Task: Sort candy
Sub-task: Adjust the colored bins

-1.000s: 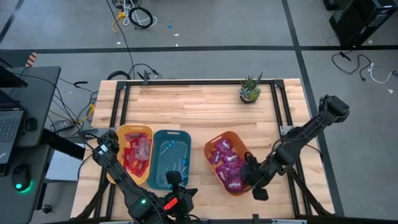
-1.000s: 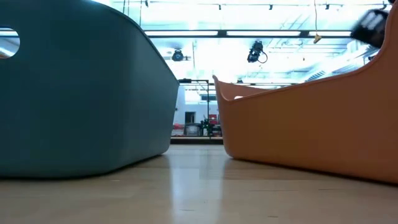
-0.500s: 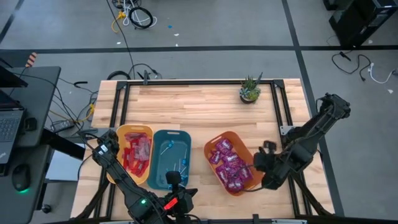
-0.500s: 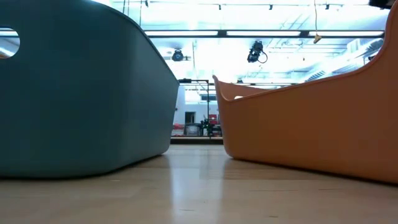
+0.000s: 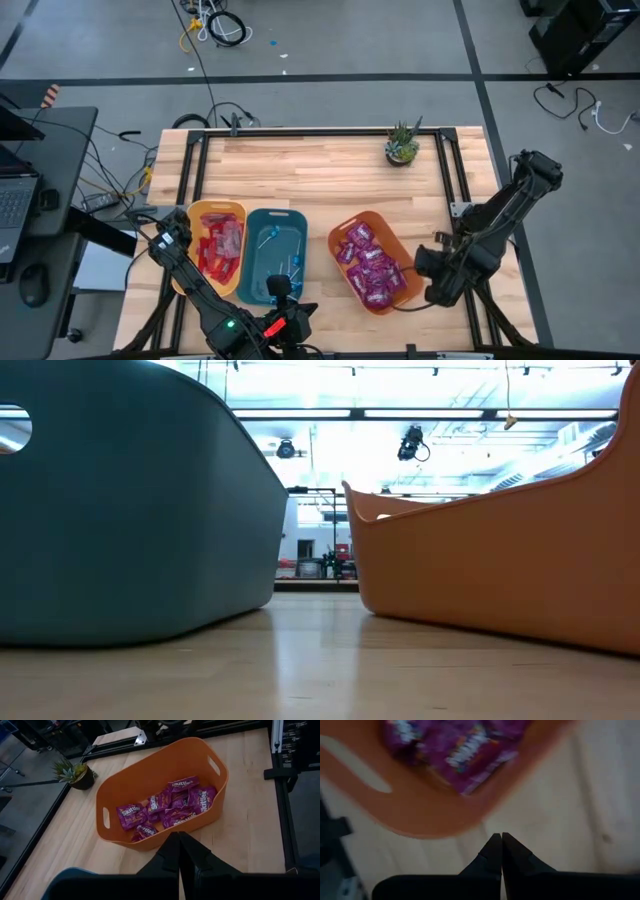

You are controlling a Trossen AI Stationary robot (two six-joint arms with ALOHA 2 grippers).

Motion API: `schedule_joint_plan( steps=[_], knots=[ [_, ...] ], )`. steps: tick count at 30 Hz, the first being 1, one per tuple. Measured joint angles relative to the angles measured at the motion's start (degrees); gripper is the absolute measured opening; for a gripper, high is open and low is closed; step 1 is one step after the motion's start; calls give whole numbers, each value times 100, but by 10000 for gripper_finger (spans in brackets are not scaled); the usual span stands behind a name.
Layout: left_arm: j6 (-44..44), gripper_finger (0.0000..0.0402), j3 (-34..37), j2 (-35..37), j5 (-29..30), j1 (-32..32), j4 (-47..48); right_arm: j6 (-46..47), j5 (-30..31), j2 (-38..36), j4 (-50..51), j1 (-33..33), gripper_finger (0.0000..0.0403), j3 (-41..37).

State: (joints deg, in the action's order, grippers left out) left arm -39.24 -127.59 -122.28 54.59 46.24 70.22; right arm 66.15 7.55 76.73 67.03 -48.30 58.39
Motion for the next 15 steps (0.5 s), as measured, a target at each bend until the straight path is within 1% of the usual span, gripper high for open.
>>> schedule_joint_plan(
  steps=[3,11,15],
  knots=[
    [0,1,0,0,0,0,2,-32,-41,0,-523,-2,0,-168],
    [0,1,0,0,1,0,2,-294,28,0,-1040,44,0,-284],
    [0,1,0,0,0,0,2,-484,162,0,-1284,123,0,-284]
  ],
)
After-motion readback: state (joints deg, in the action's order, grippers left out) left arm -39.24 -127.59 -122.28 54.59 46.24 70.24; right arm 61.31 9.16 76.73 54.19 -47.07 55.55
